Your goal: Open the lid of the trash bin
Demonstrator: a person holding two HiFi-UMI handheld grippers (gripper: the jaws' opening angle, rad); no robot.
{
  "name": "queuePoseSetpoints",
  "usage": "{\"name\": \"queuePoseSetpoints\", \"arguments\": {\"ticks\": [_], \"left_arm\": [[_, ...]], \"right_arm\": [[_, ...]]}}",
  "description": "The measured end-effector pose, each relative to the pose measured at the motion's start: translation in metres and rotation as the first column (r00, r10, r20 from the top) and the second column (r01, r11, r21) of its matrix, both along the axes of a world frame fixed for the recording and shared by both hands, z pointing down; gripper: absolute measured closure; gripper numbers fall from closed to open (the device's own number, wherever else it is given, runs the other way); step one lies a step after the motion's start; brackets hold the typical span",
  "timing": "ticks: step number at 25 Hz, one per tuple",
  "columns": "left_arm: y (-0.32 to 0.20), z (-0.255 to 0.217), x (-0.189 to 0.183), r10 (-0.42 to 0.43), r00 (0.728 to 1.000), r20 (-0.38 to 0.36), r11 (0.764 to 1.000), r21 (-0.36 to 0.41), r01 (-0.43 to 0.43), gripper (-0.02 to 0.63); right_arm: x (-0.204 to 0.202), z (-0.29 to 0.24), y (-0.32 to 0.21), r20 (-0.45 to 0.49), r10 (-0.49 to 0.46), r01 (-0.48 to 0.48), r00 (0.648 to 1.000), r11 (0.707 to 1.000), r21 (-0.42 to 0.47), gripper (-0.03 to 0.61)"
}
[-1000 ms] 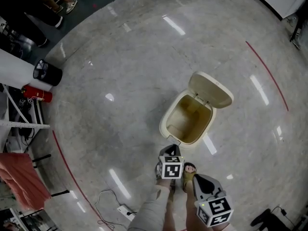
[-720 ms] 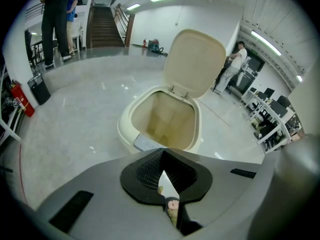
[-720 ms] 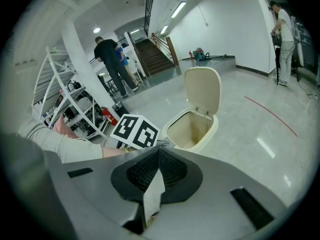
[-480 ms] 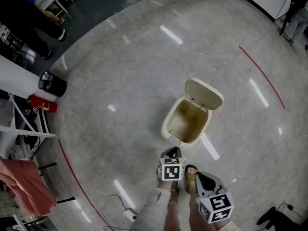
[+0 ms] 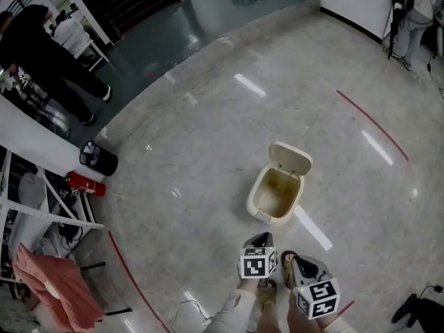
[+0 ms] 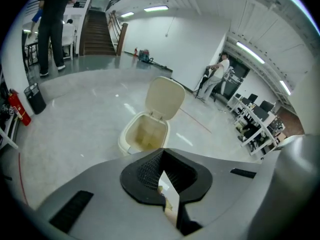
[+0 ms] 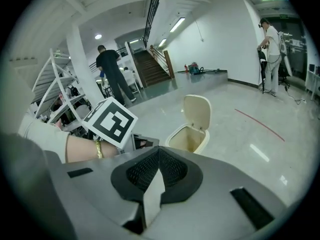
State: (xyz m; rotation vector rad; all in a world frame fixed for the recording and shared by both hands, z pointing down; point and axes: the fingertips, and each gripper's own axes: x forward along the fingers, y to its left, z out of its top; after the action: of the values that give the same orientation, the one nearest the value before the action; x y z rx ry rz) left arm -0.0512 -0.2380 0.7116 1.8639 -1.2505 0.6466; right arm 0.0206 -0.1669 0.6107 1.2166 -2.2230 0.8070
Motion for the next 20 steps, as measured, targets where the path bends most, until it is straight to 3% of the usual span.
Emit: {"name": "queuePoseSetpoints", "arguments": {"ticks": [10,20], "left_arm": [[0.060,-0.098,-0.005,0.081,0.997,0.014,0.992,0.096,-0.082,0.611],[0.115,-0.162,-0.012,0.098,0.995,-0.023,0.979,0.180,-0.093,0.611]], "right_arm": [[0.009,-0.063,0.029,-0.019,0.037,-0.035,0.999,0.995,0.093,0.575],[0.003,-0.111,0.069,-0.019,0.045,-0.040,0.999,0.983,0.177,0.576]]}}
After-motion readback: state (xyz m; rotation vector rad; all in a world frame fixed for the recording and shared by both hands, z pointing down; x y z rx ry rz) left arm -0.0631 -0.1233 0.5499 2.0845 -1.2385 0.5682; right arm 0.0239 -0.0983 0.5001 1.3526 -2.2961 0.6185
